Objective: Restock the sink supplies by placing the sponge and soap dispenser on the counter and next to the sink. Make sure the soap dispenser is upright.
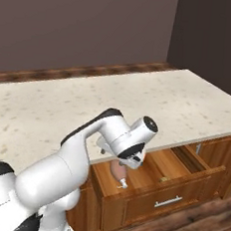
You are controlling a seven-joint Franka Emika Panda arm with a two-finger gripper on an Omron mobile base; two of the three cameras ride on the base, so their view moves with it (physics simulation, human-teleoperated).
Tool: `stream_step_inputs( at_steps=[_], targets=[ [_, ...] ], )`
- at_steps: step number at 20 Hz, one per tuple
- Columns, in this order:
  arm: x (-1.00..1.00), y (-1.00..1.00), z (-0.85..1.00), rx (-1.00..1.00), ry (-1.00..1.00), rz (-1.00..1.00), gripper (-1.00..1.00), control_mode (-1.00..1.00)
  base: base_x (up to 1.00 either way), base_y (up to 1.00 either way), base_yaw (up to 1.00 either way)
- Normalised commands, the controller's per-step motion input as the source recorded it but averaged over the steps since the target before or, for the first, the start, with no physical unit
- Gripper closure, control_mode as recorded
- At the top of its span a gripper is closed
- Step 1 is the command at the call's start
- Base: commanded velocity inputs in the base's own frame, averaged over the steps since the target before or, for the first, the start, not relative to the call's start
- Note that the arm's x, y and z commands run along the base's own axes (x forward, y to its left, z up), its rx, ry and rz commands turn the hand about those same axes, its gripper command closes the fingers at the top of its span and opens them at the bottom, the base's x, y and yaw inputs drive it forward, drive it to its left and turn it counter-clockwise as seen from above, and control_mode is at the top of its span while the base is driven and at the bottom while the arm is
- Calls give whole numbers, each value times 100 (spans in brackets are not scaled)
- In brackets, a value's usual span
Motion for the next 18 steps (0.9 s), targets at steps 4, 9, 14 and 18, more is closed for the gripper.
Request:
stream_step_inputs(
  at_steps=[4, 9, 14, 18],
  targets=[
    [-10, -87, -41, 6, 3, -5, -100, -100, 0, 0, 0],
    [11, -56, -10, 4, 1, 0, -100, -100, 0, 0, 0],
    [24, -8, -32, 0, 7, 0, -100, -100, 0, 0, 0],
    [38, 3, -45, 0, 6, -3, -100, -100, 0, 0, 0]
  ],
)
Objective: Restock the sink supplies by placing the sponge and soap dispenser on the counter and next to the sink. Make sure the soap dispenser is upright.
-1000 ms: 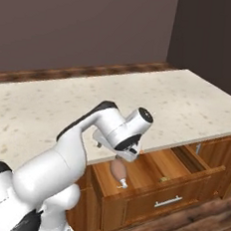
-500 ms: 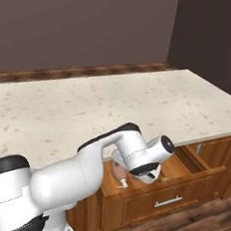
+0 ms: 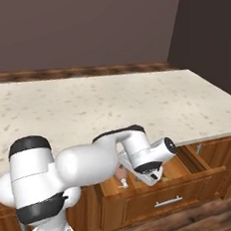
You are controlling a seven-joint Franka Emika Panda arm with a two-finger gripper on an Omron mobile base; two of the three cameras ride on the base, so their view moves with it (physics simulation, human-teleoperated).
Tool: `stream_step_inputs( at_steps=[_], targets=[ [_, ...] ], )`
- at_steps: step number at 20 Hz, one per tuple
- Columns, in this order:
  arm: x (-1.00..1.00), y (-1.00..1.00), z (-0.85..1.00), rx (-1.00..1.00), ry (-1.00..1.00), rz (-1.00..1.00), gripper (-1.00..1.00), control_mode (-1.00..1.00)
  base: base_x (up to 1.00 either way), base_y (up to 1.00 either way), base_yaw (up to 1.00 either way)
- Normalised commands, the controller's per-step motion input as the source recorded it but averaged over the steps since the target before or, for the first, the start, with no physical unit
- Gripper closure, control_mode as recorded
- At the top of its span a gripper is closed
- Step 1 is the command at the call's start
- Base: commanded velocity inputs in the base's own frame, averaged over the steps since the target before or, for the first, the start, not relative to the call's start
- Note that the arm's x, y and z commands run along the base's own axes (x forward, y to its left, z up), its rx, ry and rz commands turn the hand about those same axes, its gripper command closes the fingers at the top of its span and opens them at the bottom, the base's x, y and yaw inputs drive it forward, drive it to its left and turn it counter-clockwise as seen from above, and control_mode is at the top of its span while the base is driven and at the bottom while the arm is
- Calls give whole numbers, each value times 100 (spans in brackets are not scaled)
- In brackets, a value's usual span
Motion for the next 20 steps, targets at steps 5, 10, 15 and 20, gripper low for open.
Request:
stream_step_inputs(
  at_steps=[5, 10, 15, 20],
  targets=[
    [32, 0, -31, 0, 2, -6, -100, -100, 0, 0, 0],
    [20, 7, -45, -2, 1, -7, -100, -100, 0, 0, 0],
    [19, 16, -46, -8, 5, -9, -100, -100, 0, 0, 0],
    [-6, 2, -42, -13, 4, -11, -100, -100, 0, 0, 0]
  ],
)
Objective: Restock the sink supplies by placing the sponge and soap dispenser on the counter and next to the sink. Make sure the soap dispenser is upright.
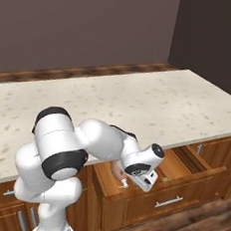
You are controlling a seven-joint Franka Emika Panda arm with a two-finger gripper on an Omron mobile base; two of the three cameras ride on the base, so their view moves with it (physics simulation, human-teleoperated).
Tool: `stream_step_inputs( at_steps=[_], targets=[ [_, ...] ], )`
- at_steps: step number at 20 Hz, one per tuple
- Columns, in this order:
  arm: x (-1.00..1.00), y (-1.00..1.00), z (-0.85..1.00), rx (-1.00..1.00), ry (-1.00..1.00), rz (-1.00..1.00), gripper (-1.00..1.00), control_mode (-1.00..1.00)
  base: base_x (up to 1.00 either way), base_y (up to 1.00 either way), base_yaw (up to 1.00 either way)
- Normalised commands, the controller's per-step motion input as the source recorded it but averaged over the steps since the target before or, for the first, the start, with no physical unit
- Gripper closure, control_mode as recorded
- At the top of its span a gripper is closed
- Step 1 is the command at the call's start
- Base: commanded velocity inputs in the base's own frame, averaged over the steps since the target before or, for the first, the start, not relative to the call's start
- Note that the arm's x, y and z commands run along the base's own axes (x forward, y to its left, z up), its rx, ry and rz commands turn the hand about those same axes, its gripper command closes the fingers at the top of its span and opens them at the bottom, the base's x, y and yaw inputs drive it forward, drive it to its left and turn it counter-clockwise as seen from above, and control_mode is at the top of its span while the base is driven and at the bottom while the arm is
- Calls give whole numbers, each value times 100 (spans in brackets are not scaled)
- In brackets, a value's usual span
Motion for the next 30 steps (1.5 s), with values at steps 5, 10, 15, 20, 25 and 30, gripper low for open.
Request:
stream_step_inputs(
  at_steps=[5, 10, 15, 20, 25, 30],
  targets=[
    [-38, 0, -58, -13, 1, -14, -100, -100, 0, 0, 0],
    [-41, -1, -59, -11, 0, -15, -100, -100, 0, 0, 0],
    [-94, -36, -47, -1, 0, -14, -100, -100, 0, 0, 0],
    [-100, -64, -28, 0, 0, -14, -100, -100, 0, 0, 0],
    [-92, -68, -4, 2, 0, -9, -100, -100, 0, 0, 0],
    [10, -3, 11, 0, 1, 10, -100, -100, 0, 0, 0]
  ],
)
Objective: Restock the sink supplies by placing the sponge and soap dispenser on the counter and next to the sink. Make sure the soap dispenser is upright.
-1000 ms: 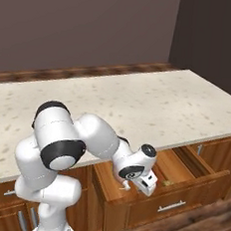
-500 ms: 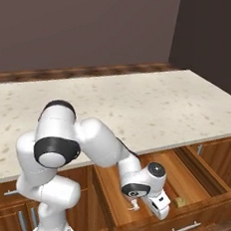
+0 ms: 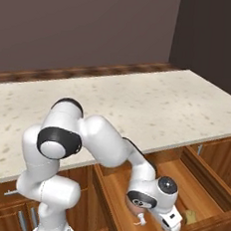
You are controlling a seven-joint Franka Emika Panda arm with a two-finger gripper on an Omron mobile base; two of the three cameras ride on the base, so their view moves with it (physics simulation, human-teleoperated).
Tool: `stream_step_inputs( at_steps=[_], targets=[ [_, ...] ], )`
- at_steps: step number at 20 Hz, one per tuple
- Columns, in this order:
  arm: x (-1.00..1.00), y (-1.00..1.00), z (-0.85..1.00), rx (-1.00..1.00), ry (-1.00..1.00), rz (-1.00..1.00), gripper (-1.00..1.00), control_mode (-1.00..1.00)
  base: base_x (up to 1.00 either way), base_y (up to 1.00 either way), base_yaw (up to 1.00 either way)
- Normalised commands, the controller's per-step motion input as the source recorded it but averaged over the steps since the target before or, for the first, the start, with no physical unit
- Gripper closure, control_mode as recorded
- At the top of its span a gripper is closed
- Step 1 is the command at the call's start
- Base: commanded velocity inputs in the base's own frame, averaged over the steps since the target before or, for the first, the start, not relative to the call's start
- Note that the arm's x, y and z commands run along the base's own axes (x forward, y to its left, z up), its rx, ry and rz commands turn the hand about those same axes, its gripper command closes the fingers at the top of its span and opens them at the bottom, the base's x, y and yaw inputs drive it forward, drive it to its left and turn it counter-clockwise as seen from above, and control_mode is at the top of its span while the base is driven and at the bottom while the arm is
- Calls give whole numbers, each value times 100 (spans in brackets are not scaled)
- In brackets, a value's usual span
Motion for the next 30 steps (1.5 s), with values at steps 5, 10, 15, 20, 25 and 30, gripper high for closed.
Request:
stream_step_inputs(
  at_steps=[5, 10, 15, 20, 25, 30],
  targets=[
    [34, 15, 3, 0, 2, 29, -100, -100, 0, 0, 0],
    [5, 40, -4, -2, 0, 38, -100, -100, 0, 0, 0],
    [-9, 67, -5, -12, -2, 32, -100, -100, 0, 0, 0],
    [0, 91, -1, -18, 0, 18, -100, -100, 0, 0, 0],
    [3, 41, -17, -18, 5, 11, -100, -100, 0, 0, 0],
    [16, 4, -36, -7, 8, 8, -100, -100, 0, 0, 0]
  ],
)
